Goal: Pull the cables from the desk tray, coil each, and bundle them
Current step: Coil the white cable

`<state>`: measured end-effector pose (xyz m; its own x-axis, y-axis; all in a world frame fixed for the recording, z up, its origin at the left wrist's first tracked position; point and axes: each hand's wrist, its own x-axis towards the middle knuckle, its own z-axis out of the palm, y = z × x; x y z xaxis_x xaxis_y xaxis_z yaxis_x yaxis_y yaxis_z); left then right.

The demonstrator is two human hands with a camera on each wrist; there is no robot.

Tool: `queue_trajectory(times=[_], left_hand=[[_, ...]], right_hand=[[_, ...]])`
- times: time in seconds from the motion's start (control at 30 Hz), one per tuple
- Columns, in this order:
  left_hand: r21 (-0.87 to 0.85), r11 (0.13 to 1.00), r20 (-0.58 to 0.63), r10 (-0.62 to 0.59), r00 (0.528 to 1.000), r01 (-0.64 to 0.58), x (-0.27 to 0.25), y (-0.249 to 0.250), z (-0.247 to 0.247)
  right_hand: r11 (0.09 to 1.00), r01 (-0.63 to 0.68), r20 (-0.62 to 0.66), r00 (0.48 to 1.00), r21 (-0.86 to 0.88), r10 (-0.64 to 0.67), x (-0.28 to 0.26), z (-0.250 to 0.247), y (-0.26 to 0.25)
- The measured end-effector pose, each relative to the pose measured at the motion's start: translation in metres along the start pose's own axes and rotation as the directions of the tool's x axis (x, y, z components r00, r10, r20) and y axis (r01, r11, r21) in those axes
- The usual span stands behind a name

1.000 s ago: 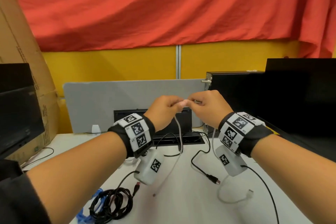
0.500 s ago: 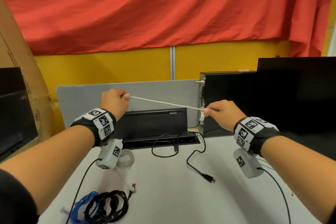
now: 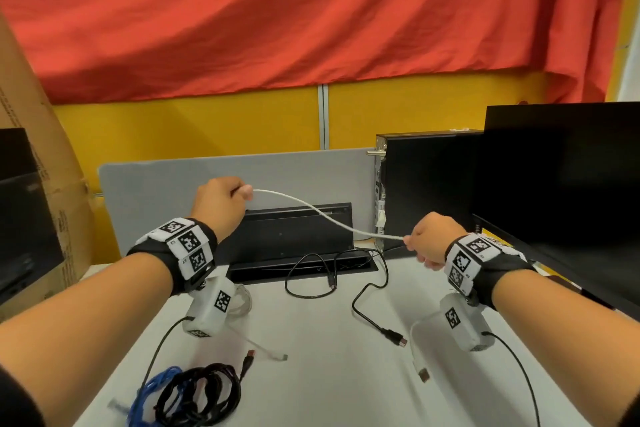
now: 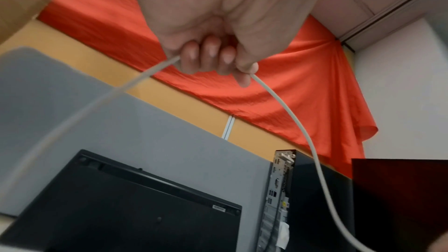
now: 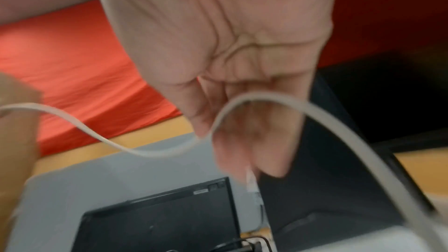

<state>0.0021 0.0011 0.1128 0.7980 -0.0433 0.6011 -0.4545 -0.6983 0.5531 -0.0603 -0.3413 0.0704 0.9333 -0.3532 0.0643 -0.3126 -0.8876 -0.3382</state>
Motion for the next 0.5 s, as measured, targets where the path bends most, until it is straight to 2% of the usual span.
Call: queue_trajectory(times=[0.03,0.1,0.17,0.23,0.33,0.37,0.4,0.5], left_hand=[[-0.028,0.999,0.040,0.029,0.999,-0.028,-0.003,0.005,0.002],[-0.074,0.994,0.115,0.088,0.989,-0.080,-0.010,0.017,0.010],[-0.127,0.985,0.182,0.141,0.973,-0.119,-0.017,0.031,0.020],[-0.177,0.973,0.235,0.189,0.954,-0.149,-0.022,0.046,0.030],[-0.236,0.961,0.273,0.207,0.940,-0.144,-0.027,0.061,0.040],[-0.262,0.958,0.278,0.192,0.941,-0.118,-0.027,0.064,0.041],[-0.284,0.955,0.290,0.171,0.942,-0.085,-0.027,0.064,0.041],[-0.289,0.957,0.358,0.136,0.924,-0.029,-0.028,0.055,0.036]], right_hand=[[0.997,0.052,0.036,0.998,-0.061,-0.050,-0.006,-0.001,-0.007],[0.980,0.188,-0.009,0.982,-0.072,-0.189,-0.020,-0.005,-0.025],[0.929,0.358,-0.069,0.933,0.088,-0.353,-0.038,-0.010,-0.050],[0.831,0.451,-0.099,0.890,0.325,-0.445,-0.056,-0.016,-0.076],[0.660,0.412,-0.057,0.871,0.628,-0.488,-0.069,-0.017,-0.104],[0.617,0.399,-0.066,0.870,0.678,-0.489,-0.068,-0.015,-0.106],[0.613,0.424,-0.116,0.872,0.667,-0.476,-0.068,-0.015,-0.105],[0.705,0.464,-0.295,0.886,0.536,-0.358,-0.054,-0.015,-0.089]])
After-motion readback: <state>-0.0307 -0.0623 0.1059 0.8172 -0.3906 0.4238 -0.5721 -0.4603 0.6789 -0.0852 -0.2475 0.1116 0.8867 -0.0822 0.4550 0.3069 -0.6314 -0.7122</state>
